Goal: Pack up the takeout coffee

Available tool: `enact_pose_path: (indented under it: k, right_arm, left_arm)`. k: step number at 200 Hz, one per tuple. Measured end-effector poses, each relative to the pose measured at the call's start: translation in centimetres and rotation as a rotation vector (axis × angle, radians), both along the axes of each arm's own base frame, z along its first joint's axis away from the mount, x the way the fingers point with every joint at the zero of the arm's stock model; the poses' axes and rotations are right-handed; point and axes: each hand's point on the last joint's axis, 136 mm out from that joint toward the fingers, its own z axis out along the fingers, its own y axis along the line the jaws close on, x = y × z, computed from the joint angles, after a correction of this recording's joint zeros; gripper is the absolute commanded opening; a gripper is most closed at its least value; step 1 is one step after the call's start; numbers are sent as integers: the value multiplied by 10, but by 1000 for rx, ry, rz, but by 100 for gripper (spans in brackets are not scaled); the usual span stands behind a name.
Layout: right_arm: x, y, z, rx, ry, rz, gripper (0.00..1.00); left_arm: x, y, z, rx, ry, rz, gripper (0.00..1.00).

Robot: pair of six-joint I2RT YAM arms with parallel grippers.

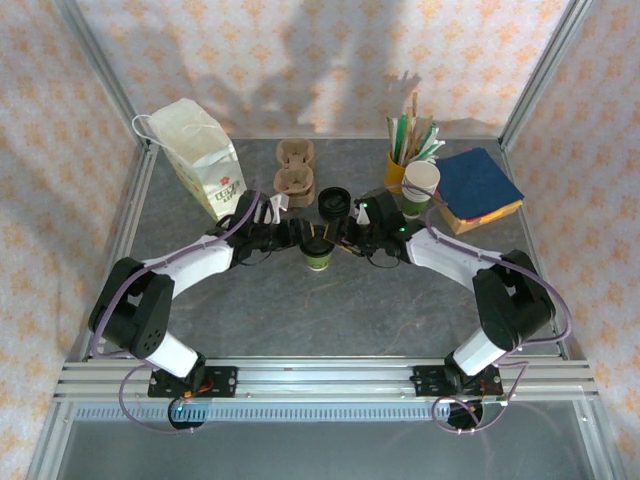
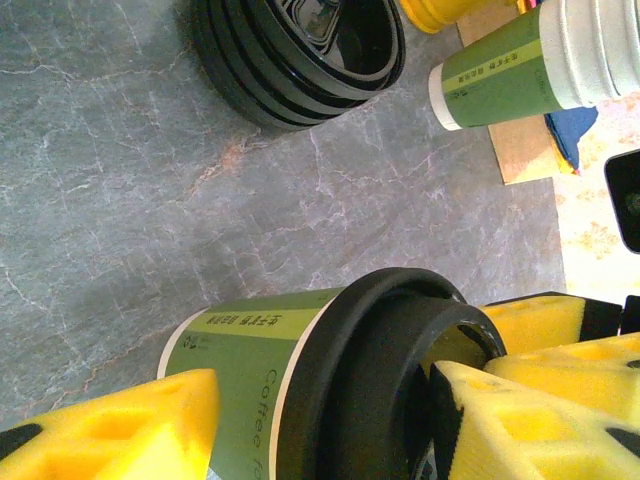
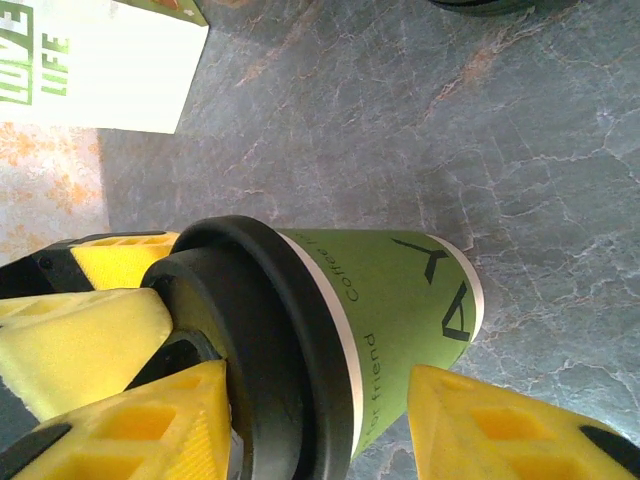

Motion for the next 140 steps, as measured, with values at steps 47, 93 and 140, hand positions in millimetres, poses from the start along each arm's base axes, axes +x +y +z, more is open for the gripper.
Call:
enact_pose_path:
  k: [47, 93, 140]
  right_arm:
    - [0, -1, 1, 2, -12, -3, 47]
    - [1, -2, 5, -17, -6, -3, 50]
    - [5, -3, 16, -38, -4, -18, 53]
  left_arm:
    - [-1, 0, 1, -9, -7, 4, 57]
    - [-3, -2, 6, 0, 8, 0, 61]
    - [-1, -1, 29, -9, -19, 13, 64]
